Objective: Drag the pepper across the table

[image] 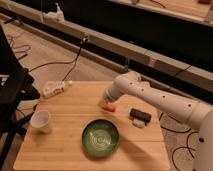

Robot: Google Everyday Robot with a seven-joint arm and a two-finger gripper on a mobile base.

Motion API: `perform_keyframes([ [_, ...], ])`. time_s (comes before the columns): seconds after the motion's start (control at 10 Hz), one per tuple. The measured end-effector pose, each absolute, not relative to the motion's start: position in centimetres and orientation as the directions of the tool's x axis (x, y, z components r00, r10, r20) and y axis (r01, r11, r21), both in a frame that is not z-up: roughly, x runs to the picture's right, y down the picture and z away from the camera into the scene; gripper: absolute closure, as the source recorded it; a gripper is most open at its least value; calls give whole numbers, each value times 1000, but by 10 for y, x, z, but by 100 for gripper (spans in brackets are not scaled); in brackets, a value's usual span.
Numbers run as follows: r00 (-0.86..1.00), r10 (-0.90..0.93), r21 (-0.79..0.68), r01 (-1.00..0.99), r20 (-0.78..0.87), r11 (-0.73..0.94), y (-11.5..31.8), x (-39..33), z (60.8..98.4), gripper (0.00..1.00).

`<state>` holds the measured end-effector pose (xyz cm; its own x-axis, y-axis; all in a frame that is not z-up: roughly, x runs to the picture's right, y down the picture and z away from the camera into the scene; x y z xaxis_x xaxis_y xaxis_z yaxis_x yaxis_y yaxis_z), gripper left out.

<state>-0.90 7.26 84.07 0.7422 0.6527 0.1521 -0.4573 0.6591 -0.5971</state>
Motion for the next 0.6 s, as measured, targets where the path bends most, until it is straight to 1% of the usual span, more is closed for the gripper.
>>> perform_keyframes([
  [0.4,734,664,-595,-473,141,650,72,-3,845,56],
  [0.6,683,726,-600,-547,84,584,77,21,867,56],
])
